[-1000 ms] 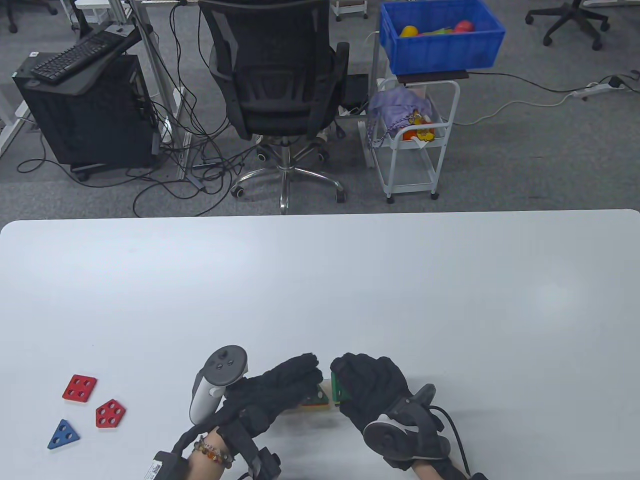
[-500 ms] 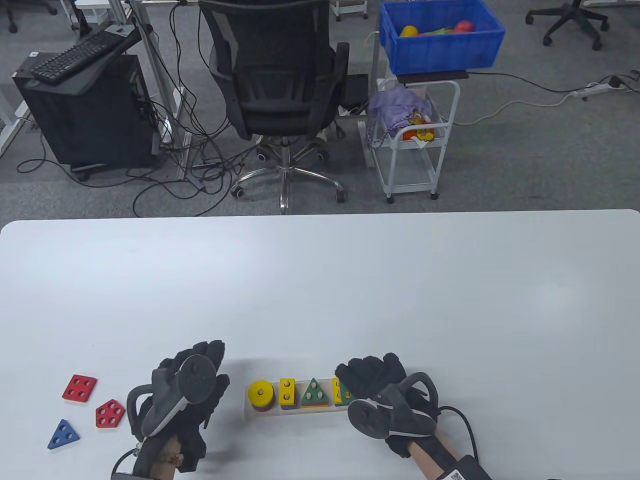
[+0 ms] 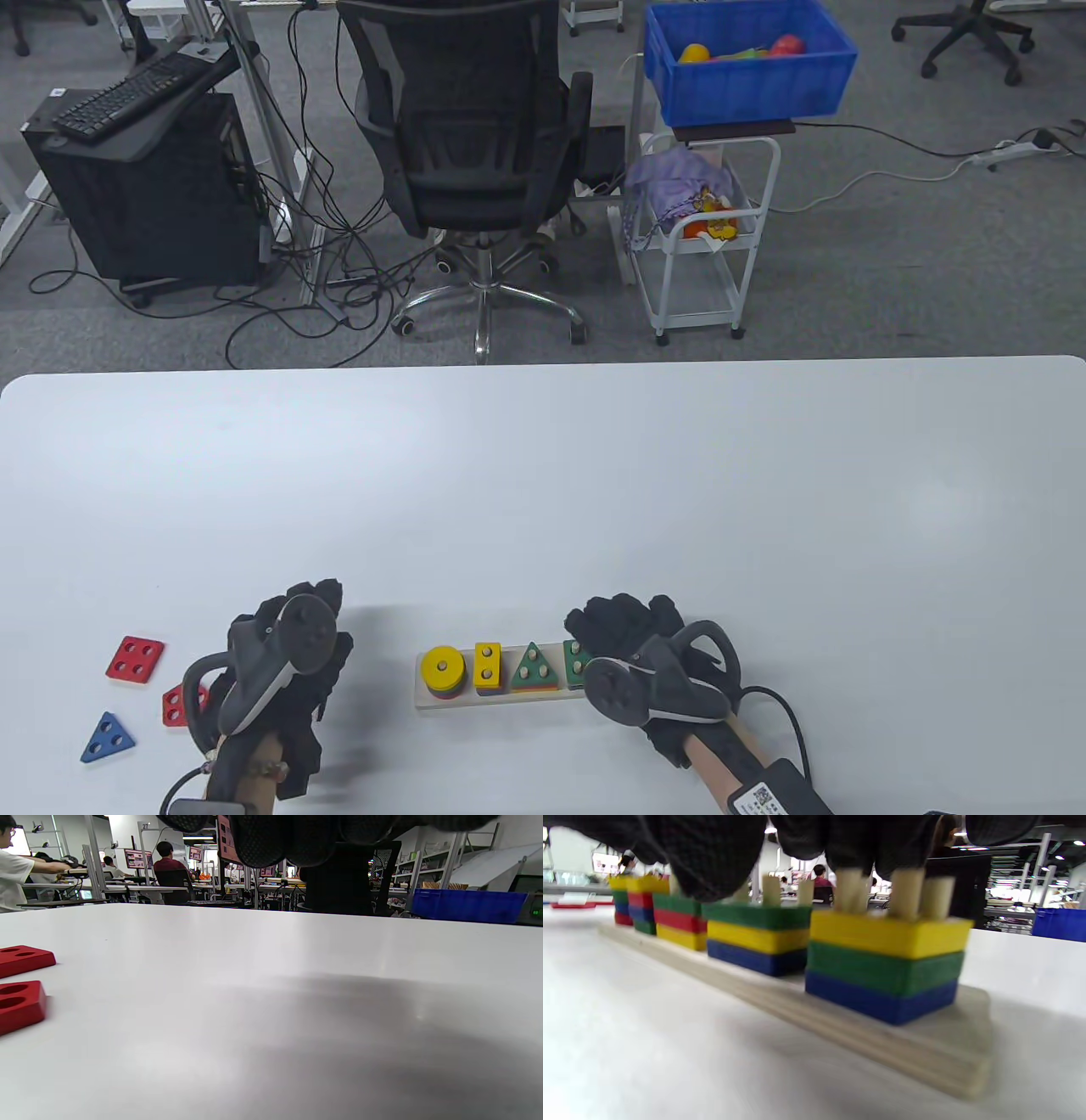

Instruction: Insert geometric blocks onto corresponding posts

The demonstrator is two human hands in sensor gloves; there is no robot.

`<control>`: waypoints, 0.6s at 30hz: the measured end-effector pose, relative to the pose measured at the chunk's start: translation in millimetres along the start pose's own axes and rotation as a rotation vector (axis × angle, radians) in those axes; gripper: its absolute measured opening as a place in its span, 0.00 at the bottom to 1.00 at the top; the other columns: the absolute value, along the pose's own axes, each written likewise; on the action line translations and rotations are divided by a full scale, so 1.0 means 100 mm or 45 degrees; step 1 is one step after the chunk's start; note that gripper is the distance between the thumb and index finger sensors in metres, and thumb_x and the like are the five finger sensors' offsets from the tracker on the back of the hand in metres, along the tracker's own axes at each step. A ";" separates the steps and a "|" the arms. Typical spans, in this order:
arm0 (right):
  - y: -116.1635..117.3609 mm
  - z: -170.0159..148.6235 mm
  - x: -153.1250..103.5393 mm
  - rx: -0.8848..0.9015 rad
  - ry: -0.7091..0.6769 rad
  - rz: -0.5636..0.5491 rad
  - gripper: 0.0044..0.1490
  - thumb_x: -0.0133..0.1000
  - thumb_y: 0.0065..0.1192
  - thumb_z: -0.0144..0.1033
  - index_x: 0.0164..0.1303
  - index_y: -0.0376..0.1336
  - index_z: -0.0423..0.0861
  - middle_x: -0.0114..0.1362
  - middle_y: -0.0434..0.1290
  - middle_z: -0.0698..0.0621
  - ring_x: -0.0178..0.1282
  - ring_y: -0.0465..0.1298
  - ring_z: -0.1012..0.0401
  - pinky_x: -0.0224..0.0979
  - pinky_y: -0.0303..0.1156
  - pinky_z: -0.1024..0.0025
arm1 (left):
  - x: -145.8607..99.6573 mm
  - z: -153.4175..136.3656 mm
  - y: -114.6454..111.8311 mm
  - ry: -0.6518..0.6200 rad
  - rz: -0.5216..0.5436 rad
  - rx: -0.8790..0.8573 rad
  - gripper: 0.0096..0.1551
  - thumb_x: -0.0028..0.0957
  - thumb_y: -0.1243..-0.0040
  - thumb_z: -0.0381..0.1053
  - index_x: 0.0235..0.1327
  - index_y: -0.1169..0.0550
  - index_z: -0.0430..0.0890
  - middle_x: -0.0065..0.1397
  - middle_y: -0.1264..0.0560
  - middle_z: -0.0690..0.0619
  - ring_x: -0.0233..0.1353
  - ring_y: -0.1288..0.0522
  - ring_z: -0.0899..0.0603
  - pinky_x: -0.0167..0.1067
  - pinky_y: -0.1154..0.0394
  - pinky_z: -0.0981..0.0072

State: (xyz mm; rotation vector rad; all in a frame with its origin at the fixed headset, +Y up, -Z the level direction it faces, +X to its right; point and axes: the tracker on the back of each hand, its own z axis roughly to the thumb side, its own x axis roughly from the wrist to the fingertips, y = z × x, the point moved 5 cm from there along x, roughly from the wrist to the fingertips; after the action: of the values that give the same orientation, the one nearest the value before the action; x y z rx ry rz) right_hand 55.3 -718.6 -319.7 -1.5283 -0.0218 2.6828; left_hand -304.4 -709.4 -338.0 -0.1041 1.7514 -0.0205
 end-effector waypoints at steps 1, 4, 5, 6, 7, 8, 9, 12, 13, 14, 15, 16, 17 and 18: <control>-0.05 -0.06 -0.02 0.029 0.025 -0.016 0.46 0.48 0.64 0.50 0.75 0.54 0.46 0.78 0.61 0.40 0.76 0.65 0.40 0.70 0.60 0.29 | 0.00 -0.05 0.02 0.017 -0.004 -0.017 0.39 0.43 0.44 0.67 0.73 0.36 0.67 0.83 0.36 0.62 0.83 0.34 0.49 0.79 0.41 0.43; -0.20 -0.35 -0.15 0.129 0.132 -0.078 0.44 0.49 0.64 0.49 0.74 0.55 0.46 0.78 0.62 0.39 0.75 0.66 0.40 0.70 0.60 0.29 | 0.01 -0.27 0.06 0.105 -0.022 -0.054 0.39 0.43 0.42 0.65 0.73 0.35 0.67 0.83 0.35 0.62 0.81 0.32 0.49 0.78 0.38 0.46; -0.26 -0.52 -0.23 0.167 0.195 -0.105 0.44 0.49 0.64 0.49 0.74 0.55 0.46 0.78 0.62 0.39 0.75 0.66 0.39 0.69 0.60 0.29 | 0.02 -0.43 0.09 0.202 -0.033 -0.054 0.40 0.43 0.41 0.65 0.73 0.36 0.66 0.83 0.35 0.62 0.81 0.32 0.48 0.77 0.37 0.47; -0.28 -0.67 -0.30 0.191 0.250 -0.119 0.43 0.50 0.63 0.49 0.74 0.56 0.46 0.78 0.62 0.38 0.75 0.66 0.39 0.69 0.60 0.29 | 0.02 -0.55 0.09 0.268 -0.050 -0.048 0.39 0.43 0.41 0.64 0.73 0.35 0.66 0.83 0.34 0.61 0.80 0.31 0.48 0.77 0.36 0.48; -0.29 -0.76 -0.34 0.200 0.293 -0.122 0.43 0.50 0.63 0.49 0.74 0.57 0.46 0.77 0.63 0.38 0.74 0.67 0.39 0.69 0.61 0.29 | 0.02 -0.64 0.09 0.314 -0.066 -0.040 0.40 0.42 0.40 0.64 0.73 0.35 0.65 0.82 0.34 0.60 0.80 0.31 0.48 0.76 0.36 0.48; -0.28 -0.89 -0.41 0.212 0.357 -0.118 0.43 0.50 0.63 0.50 0.73 0.57 0.45 0.77 0.63 0.38 0.74 0.67 0.39 0.68 0.61 0.29 | 0.02 -0.75 0.07 0.377 -0.098 -0.025 0.40 0.42 0.39 0.64 0.73 0.34 0.65 0.82 0.33 0.60 0.79 0.30 0.48 0.76 0.35 0.49; -0.27 -0.97 -0.44 0.220 0.388 -0.111 0.43 0.50 0.63 0.50 0.74 0.57 0.45 0.77 0.64 0.38 0.74 0.67 0.38 0.68 0.61 0.28 | 0.01 -0.82 0.06 0.412 -0.118 -0.013 0.40 0.42 0.38 0.63 0.72 0.34 0.64 0.81 0.32 0.60 0.79 0.30 0.48 0.75 0.35 0.49; -0.21 -1.13 -0.50 0.221 0.455 -0.070 0.42 0.50 0.63 0.49 0.74 0.58 0.45 0.77 0.64 0.37 0.73 0.68 0.38 0.68 0.61 0.28 | 0.00 -1.06 -0.04 0.575 -0.255 0.055 0.40 0.42 0.36 0.62 0.72 0.33 0.64 0.81 0.32 0.60 0.79 0.30 0.48 0.76 0.35 0.49; -0.20 -1.16 -0.50 0.214 0.465 -0.060 0.42 0.50 0.63 0.49 0.74 0.57 0.45 0.77 0.64 0.37 0.73 0.68 0.38 0.68 0.61 0.28 | -0.01 -1.11 -0.08 0.618 -0.308 0.077 0.40 0.42 0.35 0.61 0.72 0.33 0.64 0.82 0.33 0.60 0.80 0.31 0.47 0.76 0.36 0.48; -0.19 -1.17 -0.50 0.205 0.472 -0.050 0.42 0.50 0.63 0.49 0.74 0.58 0.45 0.77 0.64 0.37 0.73 0.68 0.38 0.68 0.61 0.28 | -0.01 -1.16 -0.14 0.657 -0.371 0.102 0.40 0.42 0.34 0.60 0.72 0.33 0.64 0.82 0.33 0.61 0.81 0.32 0.47 0.77 0.37 0.48; -0.18 -1.17 -0.49 0.201 0.472 -0.045 0.42 0.50 0.63 0.49 0.73 0.58 0.45 0.77 0.64 0.38 0.73 0.68 0.38 0.68 0.61 0.28 | -0.01 -1.18 -0.17 0.671 -0.395 0.121 0.40 0.42 0.33 0.59 0.72 0.33 0.65 0.82 0.34 0.62 0.82 0.33 0.48 0.78 0.38 0.48; -0.17 -1.17 -0.49 0.195 0.470 -0.038 0.42 0.50 0.63 0.49 0.73 0.58 0.45 0.77 0.64 0.38 0.73 0.68 0.38 0.68 0.61 0.29 | 0.00 -1.20 -0.21 0.699 -0.423 0.160 0.40 0.42 0.32 0.58 0.72 0.33 0.65 0.82 0.34 0.62 0.82 0.33 0.48 0.78 0.38 0.47; -0.16 -1.15 -0.48 0.190 0.465 -0.030 0.42 0.50 0.63 0.49 0.73 0.58 0.45 0.77 0.64 0.38 0.73 0.68 0.39 0.68 0.61 0.29 | 0.00 -1.22 -0.25 0.725 -0.446 0.202 0.41 0.41 0.31 0.58 0.72 0.33 0.65 0.83 0.34 0.62 0.83 0.34 0.49 0.78 0.39 0.47; -0.16 -1.14 -0.48 0.185 0.460 -0.023 0.42 0.50 0.63 0.49 0.73 0.58 0.45 0.77 0.64 0.38 0.73 0.68 0.39 0.68 0.61 0.29 | 0.01 -1.23 -0.27 0.739 -0.460 0.231 0.41 0.41 0.31 0.58 0.72 0.33 0.65 0.83 0.35 0.62 0.83 0.34 0.48 0.78 0.39 0.47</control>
State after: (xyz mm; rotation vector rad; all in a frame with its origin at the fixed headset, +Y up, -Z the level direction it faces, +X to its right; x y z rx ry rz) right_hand 178.6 -707.1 -336.3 -1.9223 0.1686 2.2959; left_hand -423.6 -742.0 -314.3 -0.3040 2.2759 -0.5164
